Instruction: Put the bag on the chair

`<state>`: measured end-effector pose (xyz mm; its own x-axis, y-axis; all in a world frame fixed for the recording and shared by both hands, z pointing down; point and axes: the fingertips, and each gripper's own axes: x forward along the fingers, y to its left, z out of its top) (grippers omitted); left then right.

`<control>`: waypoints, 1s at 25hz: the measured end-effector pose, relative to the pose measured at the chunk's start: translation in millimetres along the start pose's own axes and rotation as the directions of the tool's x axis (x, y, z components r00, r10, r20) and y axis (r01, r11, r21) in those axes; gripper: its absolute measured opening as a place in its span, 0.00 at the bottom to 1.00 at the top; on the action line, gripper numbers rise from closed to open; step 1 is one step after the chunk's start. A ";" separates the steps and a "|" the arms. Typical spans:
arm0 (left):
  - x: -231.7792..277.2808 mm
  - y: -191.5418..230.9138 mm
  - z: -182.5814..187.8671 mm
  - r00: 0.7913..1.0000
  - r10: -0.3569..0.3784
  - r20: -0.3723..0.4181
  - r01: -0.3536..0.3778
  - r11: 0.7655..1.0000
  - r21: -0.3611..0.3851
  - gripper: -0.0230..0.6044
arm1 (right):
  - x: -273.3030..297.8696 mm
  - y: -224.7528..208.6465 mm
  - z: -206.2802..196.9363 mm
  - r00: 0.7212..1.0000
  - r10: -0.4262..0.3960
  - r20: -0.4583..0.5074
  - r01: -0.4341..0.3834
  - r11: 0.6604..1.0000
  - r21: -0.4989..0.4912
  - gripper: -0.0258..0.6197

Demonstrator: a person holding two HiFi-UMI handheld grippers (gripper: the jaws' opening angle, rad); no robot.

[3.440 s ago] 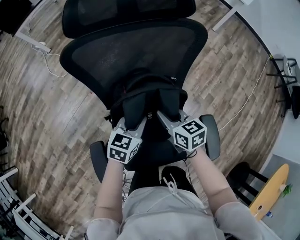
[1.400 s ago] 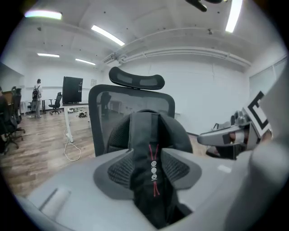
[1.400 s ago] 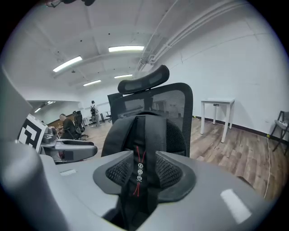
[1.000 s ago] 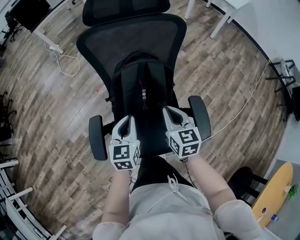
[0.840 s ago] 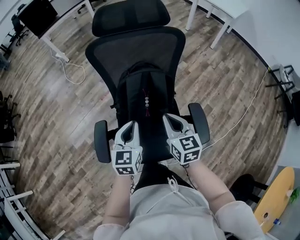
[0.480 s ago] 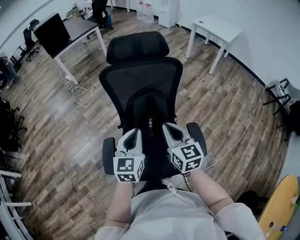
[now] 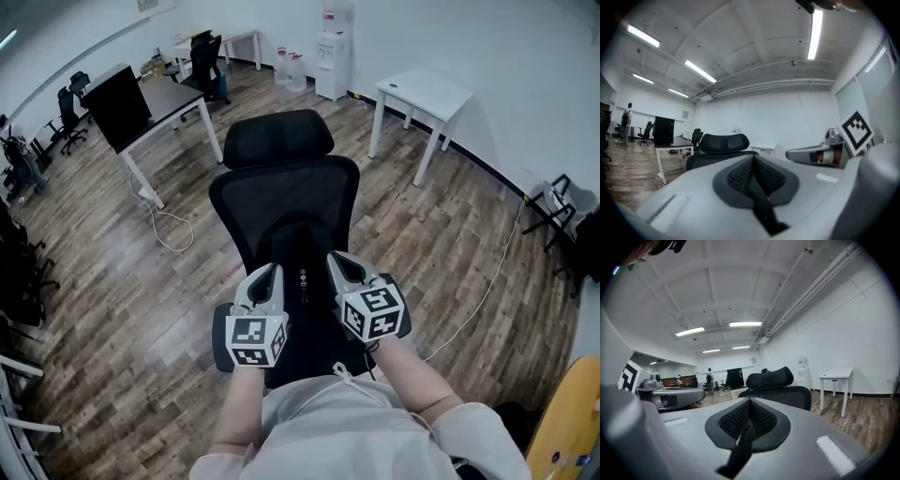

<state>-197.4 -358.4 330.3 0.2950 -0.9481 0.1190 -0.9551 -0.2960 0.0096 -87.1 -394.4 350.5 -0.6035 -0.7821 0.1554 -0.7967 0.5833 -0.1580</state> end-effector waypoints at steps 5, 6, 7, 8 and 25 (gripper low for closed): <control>6.2 3.9 -0.6 1.000 0.003 -0.017 -0.003 1.000 -0.007 0.05 | 3.2 0.3 2.8 1.000 0.004 -0.003 -0.004 1.000 -0.007 0.04; 7.3 3.9 -0.7 1.000 0.004 -0.020 -0.004 1.000 -0.009 0.05 | 3.5 -0.3 2.4 1.000 0.003 -0.007 -0.003 1.000 -0.008 0.04; 8.1 3.3 -0.8 1.000 0.003 -0.022 -0.004 1.000 -0.010 0.05 | 3.5 -1.6 1.5 1.000 0.001 -0.011 -0.001 1.000 -0.007 0.04; 8.9 2.3 -1.1 1.000 0.002 -0.024 -0.002 1.000 -0.011 0.05 | 3.1 -3.3 0.3 1.000 -0.003 -0.015 0.003 1.000 -0.004 0.04; 26.6 2.5 -19.4 0.996 -0.010 -0.093 0.008 1.000 -0.019 0.05 | 6.4 -11.4 -10.0 0.998 -0.025 -0.053 0.027 0.999 0.043 0.04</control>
<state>-192.5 -382.1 352.8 0.3007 -0.9302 0.2105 -0.9530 -0.3014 0.0295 -82.2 -403.9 363.1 -0.5842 -0.7837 0.2110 -0.8108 0.5519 -0.1950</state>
